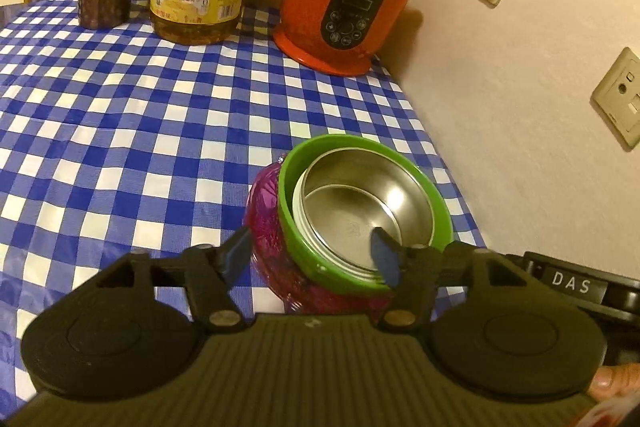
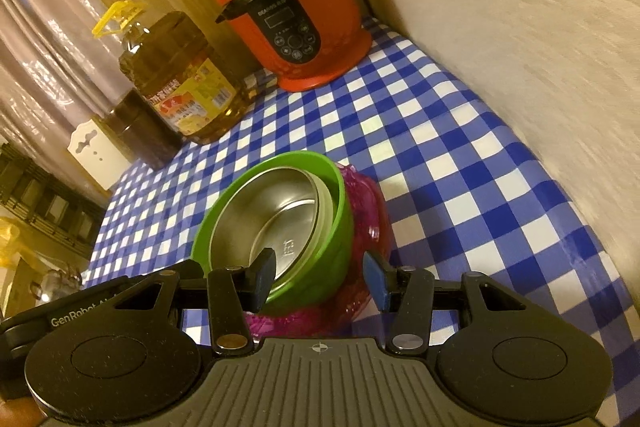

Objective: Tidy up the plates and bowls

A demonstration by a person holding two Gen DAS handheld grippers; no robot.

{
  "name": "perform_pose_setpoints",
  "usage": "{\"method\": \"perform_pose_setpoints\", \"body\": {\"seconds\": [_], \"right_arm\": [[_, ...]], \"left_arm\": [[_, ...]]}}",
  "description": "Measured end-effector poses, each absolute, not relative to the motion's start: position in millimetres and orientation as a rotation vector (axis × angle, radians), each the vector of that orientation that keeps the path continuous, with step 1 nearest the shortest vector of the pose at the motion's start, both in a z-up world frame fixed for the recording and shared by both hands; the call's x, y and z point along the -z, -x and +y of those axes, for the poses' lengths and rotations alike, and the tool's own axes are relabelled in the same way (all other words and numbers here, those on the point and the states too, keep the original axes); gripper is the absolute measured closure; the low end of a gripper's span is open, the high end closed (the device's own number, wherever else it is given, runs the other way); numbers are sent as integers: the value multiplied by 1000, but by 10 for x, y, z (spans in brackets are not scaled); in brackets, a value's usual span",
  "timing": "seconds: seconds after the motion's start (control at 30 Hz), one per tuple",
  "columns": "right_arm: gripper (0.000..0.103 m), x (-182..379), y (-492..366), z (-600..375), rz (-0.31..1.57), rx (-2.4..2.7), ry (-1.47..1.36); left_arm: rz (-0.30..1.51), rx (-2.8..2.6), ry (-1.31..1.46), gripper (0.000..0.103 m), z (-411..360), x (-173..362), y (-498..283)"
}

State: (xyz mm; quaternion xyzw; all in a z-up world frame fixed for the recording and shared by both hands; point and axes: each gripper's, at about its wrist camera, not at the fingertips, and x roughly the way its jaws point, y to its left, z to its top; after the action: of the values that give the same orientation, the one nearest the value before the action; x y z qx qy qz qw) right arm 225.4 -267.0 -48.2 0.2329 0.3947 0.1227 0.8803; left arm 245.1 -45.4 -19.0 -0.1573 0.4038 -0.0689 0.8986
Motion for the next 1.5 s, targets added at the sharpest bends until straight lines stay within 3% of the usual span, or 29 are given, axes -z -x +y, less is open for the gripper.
{"method": "perform_pose_setpoints", "body": {"seconds": [0.1, 0.2, 0.5, 0.93, 1.5], "right_arm": [[54, 436, -2182, -2689, 812, -256, -482], [54, 390, -2115, -2702, 804, -254, -469], [54, 306, -1849, -2661, 766, -241, -364], [54, 343, -1551, -2506, 796, -242, -266], [54, 314, -1232, -2341, 828, -279, -208]], "left_arm": [[826, 131, 319, 25, -456, 149, -2375], [806, 119, 307, 23, -457, 108, -2284], [723, 67, 212, 22, -493, -6, -1979], [848, 41, 252, 23, -382, 42, -1700], [856, 56, 223, 23, -442, -12, -1350]]}}
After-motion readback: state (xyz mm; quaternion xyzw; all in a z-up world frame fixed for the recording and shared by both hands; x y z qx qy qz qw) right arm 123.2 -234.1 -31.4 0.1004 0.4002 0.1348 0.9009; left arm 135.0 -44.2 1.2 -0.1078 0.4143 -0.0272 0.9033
